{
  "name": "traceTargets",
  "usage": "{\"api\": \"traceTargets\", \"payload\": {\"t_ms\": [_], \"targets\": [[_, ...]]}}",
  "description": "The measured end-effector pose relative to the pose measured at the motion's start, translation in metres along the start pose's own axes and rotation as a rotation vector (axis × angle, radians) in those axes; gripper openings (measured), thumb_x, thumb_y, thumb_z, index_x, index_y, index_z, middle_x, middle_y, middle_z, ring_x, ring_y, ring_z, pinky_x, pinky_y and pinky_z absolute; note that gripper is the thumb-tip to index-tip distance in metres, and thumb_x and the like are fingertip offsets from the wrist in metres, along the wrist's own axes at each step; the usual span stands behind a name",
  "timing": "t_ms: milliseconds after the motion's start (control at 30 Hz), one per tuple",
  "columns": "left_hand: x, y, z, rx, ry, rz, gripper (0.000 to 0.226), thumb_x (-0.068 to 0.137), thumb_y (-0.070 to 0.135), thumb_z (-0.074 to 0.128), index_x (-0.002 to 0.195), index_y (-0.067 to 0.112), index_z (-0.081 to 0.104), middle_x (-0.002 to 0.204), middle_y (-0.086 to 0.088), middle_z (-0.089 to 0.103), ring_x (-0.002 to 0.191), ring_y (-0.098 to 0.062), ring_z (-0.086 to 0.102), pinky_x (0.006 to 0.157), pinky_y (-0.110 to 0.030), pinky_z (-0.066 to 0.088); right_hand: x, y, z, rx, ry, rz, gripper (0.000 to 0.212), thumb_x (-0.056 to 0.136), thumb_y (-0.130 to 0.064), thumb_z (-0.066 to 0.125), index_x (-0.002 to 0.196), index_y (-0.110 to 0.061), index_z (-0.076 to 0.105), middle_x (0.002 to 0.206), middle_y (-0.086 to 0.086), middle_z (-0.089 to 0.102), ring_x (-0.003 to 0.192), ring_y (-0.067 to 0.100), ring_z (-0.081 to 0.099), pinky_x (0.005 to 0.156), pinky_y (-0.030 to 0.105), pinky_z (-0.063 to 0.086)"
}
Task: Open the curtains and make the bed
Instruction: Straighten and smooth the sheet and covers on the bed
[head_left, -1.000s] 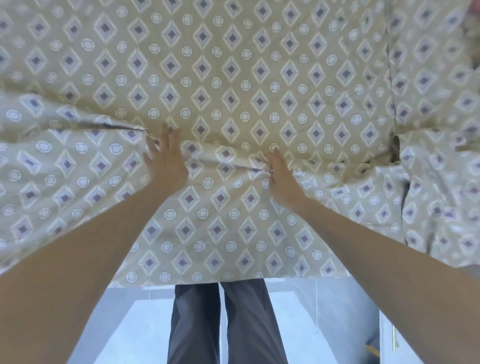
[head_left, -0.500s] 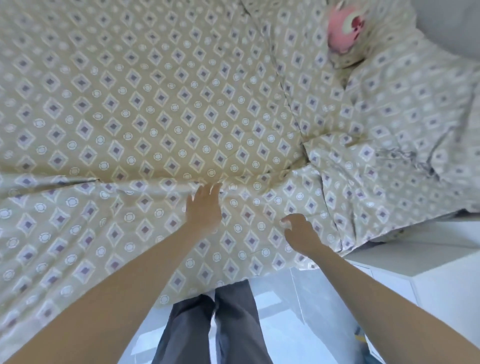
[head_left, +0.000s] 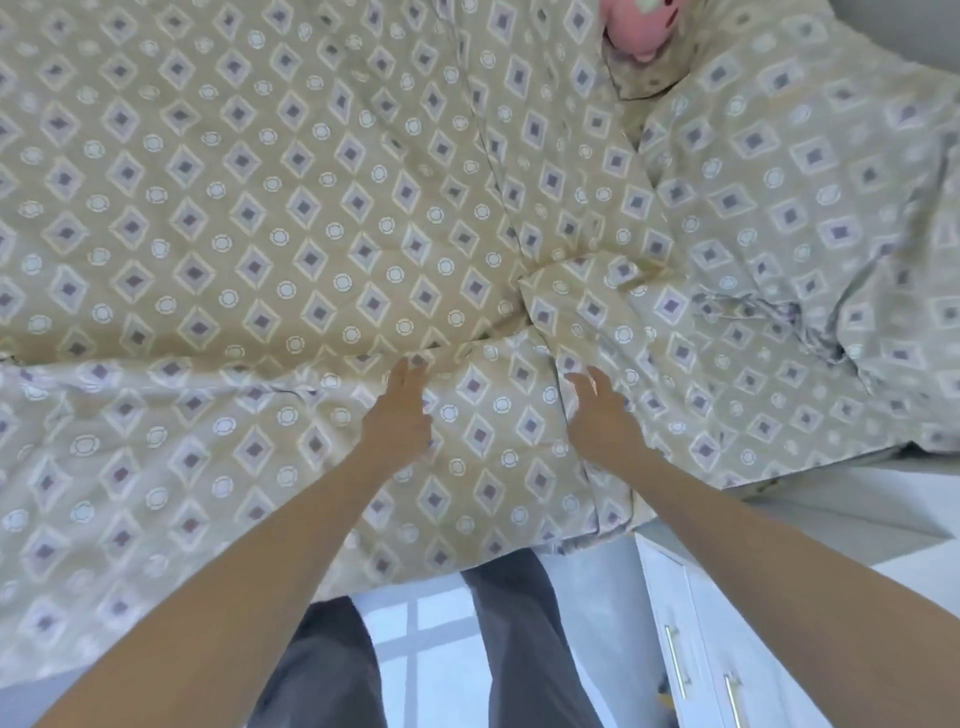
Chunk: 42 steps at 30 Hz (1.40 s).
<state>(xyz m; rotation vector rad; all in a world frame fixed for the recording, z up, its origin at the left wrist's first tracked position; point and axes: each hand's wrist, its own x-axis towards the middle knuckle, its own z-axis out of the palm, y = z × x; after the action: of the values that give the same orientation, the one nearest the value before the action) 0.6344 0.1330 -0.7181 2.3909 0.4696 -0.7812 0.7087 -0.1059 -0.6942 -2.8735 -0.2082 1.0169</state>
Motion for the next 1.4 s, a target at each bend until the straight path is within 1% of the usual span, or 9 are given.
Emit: {"api": "traceTargets", "payload": {"t_ms": [167,267,367,467,567,767,1133,1267,1400], "targets": [[0.036,0.010,0.028,0.066,0.042,-0.097,0.058,0.095,0.014,0.047,0.147,0.020,0.022,0.155,0.003,0.016,0.108,-0.027,0.057,0.078,-0.037,0.047,0.067,0.013,-0.023,-0.187,0.117,-0.171,0.077,0.086,-0.003,0.052,0.151,-0.024,0.016,0.161,0.003,-0.003,0.142,0.030,0.018,0.096,0.042,0.043],[0.052,0.016,0.035,0.177,0.122,-0.150,0.045,0.097,0.018,0.046,0.139,0.011,0.032,0.140,-0.004,0.032,0.099,-0.028,0.059,0.067,-0.035,0.043,0.102,0.008,-0.031,-0.271,0.084,-0.253,0.087,0.086,-0.008,0.061,0.151,-0.031,0.008,0.160,-0.002,-0.011,0.147,0.032,-0.003,0.115,0.053,0.016],[0.065,0.021,0.037,0.270,0.136,-0.169,0.040,0.094,0.012,0.051,0.131,0.010,0.037,0.129,-0.007,0.038,0.097,-0.028,0.059,0.063,-0.033,0.039,0.120,0.004,-0.024,-0.444,0.009,-0.333,0.072,0.083,-0.010,0.063,0.142,-0.028,0.026,0.160,0.003,-0.009,0.146,0.036,-0.012,0.112,0.064,0.000],[0.065,0.018,0.038,0.337,0.151,-0.149,0.033,0.092,0.008,0.055,0.122,0.014,0.042,0.121,-0.005,0.044,0.091,-0.025,0.059,0.059,-0.031,0.038,0.120,0.005,-0.016,-0.564,-0.026,-0.328,0.068,0.088,-0.016,0.058,0.146,-0.021,0.023,0.158,0.009,0.007,0.145,0.039,0.002,0.110,0.067,0.009],[0.056,0.018,0.035,0.347,0.184,-0.090,0.025,0.093,0.008,0.052,0.115,0.013,0.043,0.114,-0.004,0.047,0.084,-0.022,0.058,0.054,-0.029,0.035,0.112,0.008,-0.020,-0.720,0.054,-0.438,0.046,0.090,-0.019,0.054,0.135,-0.017,0.045,0.143,0.010,0.033,0.135,0.035,0.028,0.108,0.055,0.028],[0.033,0.040,0.006,0.335,0.187,-0.101,0.029,0.093,0.004,0.050,0.120,0.009,0.042,0.112,-0.007,0.048,0.073,-0.023,0.049,0.056,-0.031,0.038,0.070,0.019,-0.050,-0.586,0.141,-0.461,0.044,0.084,0.003,0.049,0.124,-0.013,0.045,0.099,0.002,0.063,0.114,0.029,0.050,0.118,0.045,0.012],[0.034,0.068,-0.044,0.233,0.378,-0.204,0.035,0.086,-0.005,0.051,0.118,0.004,0.041,0.116,-0.012,0.046,0.074,-0.027,0.045,0.060,-0.032,0.035,0.067,0.001,-0.092,-0.527,0.456,-0.415,0.069,0.075,0.010,0.054,0.139,-0.011,0.037,0.092,0.006,0.062,0.116,0.038,0.043,0.112,0.057,0.012],[0.062,0.062,-0.024,0.138,0.423,-0.310,0.041,0.089,-0.003,0.049,0.128,0.000,0.036,0.133,-0.017,0.038,0.092,-0.038,0.057,0.064,-0.033,0.036,0.105,-0.005,-0.075,-0.444,0.468,-0.397,0.051,0.076,0.011,0.053,0.121,-0.010,0.048,0.109,0.010,0.058,0.115,0.035,0.042,0.102,0.051,0.027],[0.088,0.054,0.017,-0.241,0.412,-0.280,0.042,0.089,-0.005,0.044,0.130,-0.004,0.033,0.141,-0.023,0.026,0.113,-0.039,0.047,0.080,-0.040,0.043,0.133,0.001,-0.044,-0.265,0.413,-0.305,0.049,0.076,0.009,0.057,0.119,-0.013,0.051,0.133,0.016,0.039,0.122,0.037,0.033,0.094,0.042,0.039]]}}
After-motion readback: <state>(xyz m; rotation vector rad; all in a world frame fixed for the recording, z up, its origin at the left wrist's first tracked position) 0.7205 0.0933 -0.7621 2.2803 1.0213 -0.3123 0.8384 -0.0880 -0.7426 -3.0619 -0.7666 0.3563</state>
